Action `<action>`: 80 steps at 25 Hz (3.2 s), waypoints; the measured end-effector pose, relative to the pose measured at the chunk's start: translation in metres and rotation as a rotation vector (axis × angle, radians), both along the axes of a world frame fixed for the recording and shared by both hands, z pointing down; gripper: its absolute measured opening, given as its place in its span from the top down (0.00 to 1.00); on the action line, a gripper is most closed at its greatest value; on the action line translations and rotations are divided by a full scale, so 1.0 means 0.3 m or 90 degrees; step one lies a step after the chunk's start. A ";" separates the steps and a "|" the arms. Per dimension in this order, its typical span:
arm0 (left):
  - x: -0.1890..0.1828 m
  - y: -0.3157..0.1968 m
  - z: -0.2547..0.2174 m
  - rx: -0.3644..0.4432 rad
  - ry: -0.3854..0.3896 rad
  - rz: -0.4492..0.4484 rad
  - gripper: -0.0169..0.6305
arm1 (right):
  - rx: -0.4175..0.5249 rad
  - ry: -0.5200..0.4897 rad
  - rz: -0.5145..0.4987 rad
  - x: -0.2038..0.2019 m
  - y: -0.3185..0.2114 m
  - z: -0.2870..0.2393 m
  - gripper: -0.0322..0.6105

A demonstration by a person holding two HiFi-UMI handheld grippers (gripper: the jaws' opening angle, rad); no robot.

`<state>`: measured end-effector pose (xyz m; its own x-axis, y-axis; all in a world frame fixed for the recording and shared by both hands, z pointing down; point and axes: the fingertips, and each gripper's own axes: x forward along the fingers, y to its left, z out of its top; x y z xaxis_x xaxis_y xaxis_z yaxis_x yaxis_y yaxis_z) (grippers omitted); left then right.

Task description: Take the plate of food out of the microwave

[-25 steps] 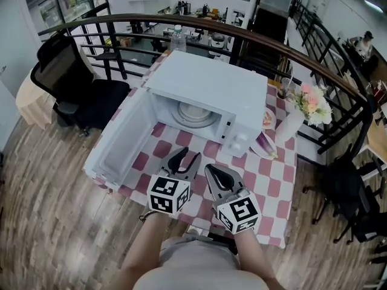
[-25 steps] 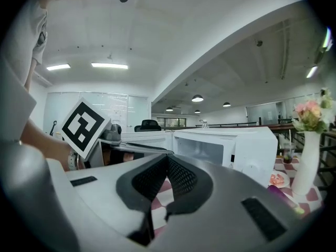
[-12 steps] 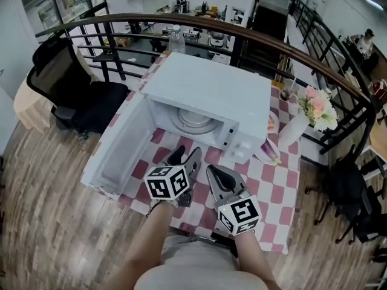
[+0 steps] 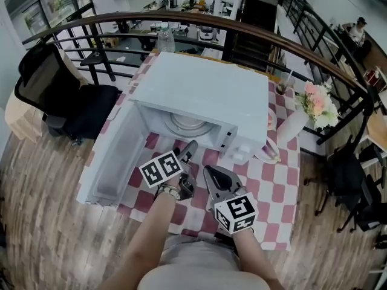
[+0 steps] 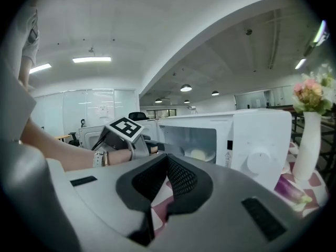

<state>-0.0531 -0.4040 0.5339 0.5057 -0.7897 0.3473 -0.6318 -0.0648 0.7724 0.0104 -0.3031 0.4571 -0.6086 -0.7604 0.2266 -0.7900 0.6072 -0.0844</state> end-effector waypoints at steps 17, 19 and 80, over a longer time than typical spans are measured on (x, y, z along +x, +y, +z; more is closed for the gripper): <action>-0.055 -0.262 0.244 -0.225 0.214 -0.177 0.44 | -0.079 -0.022 0.008 0.003 -0.117 0.131 0.91; -0.059 -0.274 0.269 -0.250 0.207 -0.189 0.44 | -0.085 -0.022 0.008 0.005 -0.120 0.143 0.91; -0.092 -0.155 0.335 -0.362 0.276 -0.276 0.67 | -0.062 -0.037 0.031 0.038 -0.076 0.113 0.91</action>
